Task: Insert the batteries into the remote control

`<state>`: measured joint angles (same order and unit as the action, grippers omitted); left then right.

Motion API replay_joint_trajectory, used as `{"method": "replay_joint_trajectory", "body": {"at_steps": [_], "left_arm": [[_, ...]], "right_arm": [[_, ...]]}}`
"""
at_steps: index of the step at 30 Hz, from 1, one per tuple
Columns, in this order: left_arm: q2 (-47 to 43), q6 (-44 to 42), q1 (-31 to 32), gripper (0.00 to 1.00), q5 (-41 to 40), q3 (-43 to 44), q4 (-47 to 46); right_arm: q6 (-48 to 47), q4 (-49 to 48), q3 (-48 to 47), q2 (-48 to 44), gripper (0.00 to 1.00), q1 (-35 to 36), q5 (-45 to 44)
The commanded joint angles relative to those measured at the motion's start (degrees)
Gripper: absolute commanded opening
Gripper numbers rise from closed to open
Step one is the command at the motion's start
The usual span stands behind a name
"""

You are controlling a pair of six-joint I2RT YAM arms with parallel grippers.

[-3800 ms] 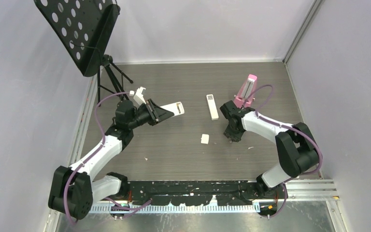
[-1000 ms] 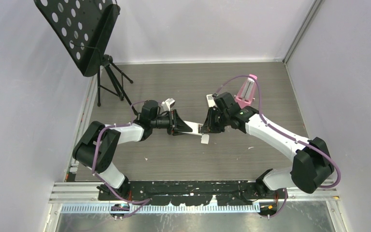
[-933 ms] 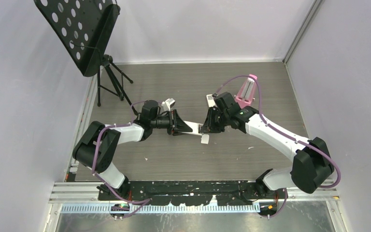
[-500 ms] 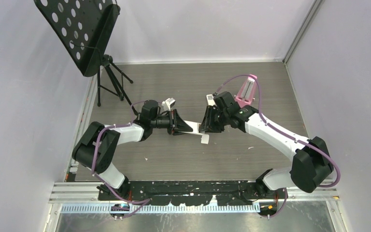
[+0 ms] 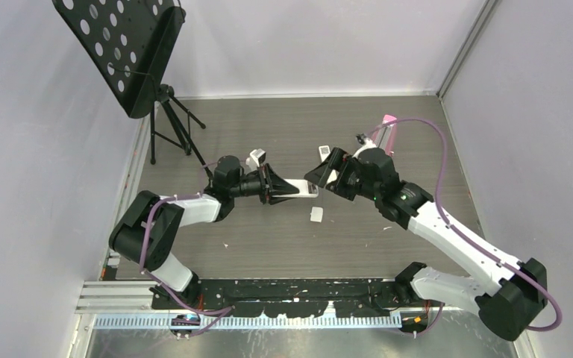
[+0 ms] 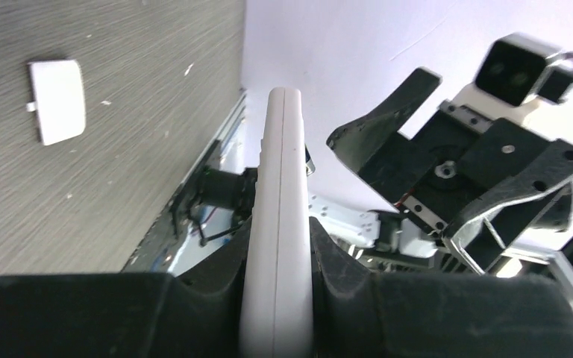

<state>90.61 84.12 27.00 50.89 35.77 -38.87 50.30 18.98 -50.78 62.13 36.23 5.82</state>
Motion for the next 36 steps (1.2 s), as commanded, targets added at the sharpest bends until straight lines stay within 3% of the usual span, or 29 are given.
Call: {"method": "replay_joint_trajectory", "body": {"at_steps": [1,9,13,24,36], "left_arm": [[-2.3,15.4,0.1,0.00,-6.4,-2.5,-17.7],[-1.7,27.2,0.3,0.00,-13.2,-5.2,-26.9],[-2.7,26.9,0.5,0.00,-13.6,-4.8,-25.7],[-4.0,24.7,0.9,0.00,-13.5,-4.7,-25.1],[-4.4,24.1,0.9,0.00,-12.7,-3.9,-26.2]], "right_arm": [[10.7,-11.7,5.0,-5.0,0.90,0.1,-8.6],[18.2,-18.6,8.7,-7.4,0.90,0.1,-13.0],[20.4,-23.0,9.5,-5.9,0.88,0.1,-11.7],[24.5,-24.8,9.2,-0.8,0.62,0.1,-9.1],[25.1,-29.7,10.0,3.3,0.52,0.1,-8.3]]}}
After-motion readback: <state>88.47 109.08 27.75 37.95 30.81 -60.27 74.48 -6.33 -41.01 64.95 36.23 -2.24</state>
